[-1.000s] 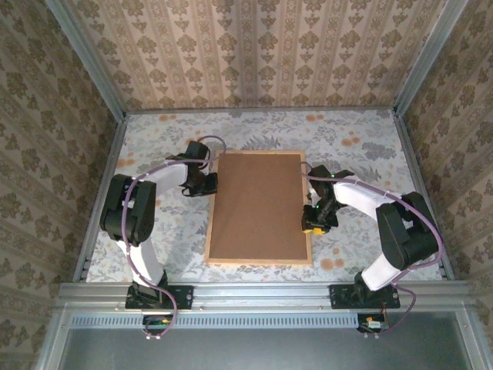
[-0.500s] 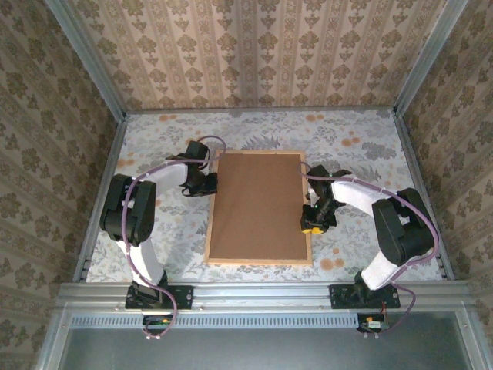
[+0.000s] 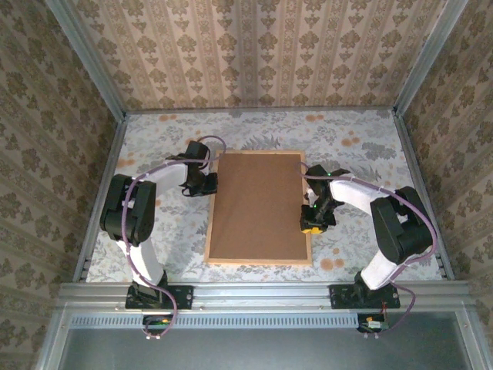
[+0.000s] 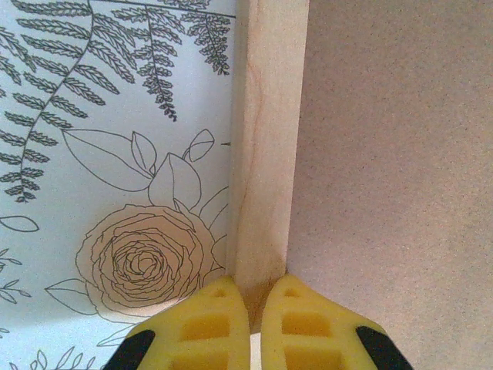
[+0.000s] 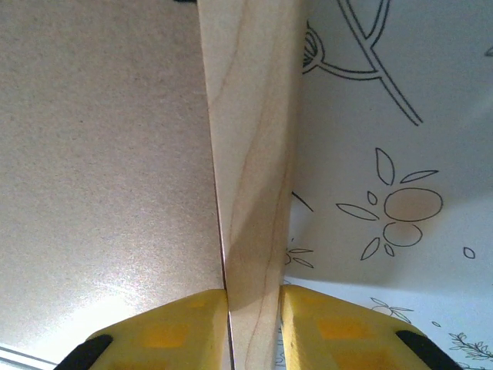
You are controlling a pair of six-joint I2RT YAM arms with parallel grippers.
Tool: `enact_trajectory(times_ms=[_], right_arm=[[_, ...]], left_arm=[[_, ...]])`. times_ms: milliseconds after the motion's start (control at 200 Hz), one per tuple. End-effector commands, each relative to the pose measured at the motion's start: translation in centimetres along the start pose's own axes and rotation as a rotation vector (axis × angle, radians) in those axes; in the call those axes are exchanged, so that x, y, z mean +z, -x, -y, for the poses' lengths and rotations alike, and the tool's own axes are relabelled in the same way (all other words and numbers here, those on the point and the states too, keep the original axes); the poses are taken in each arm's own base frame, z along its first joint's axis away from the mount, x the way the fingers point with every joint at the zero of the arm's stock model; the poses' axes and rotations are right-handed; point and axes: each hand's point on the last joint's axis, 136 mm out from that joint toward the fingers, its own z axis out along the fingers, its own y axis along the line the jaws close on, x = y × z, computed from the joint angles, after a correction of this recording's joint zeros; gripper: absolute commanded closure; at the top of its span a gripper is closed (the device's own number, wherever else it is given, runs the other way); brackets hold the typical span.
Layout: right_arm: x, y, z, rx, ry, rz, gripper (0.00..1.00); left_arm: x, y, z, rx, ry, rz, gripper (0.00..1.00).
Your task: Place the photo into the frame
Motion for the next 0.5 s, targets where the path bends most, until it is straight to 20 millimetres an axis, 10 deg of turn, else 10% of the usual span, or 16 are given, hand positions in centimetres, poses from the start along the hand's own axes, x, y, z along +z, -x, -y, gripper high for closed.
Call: enact_trajectory(times_ms=[0, 495], right_arm=[[1.2, 0.0, 1.4, 0.009, -0.089, -0.003, 0.75], [3.1, 0.3, 0.1, -0.001, -0.142, 0.013, 0.77]], left_arm=[[-0.1, -1.5, -0.4, -0.010, 0.020, -0.040, 0.94], [0.1, -2.1, -0.1, -0.013, 0.011, -0.046, 0.95]])
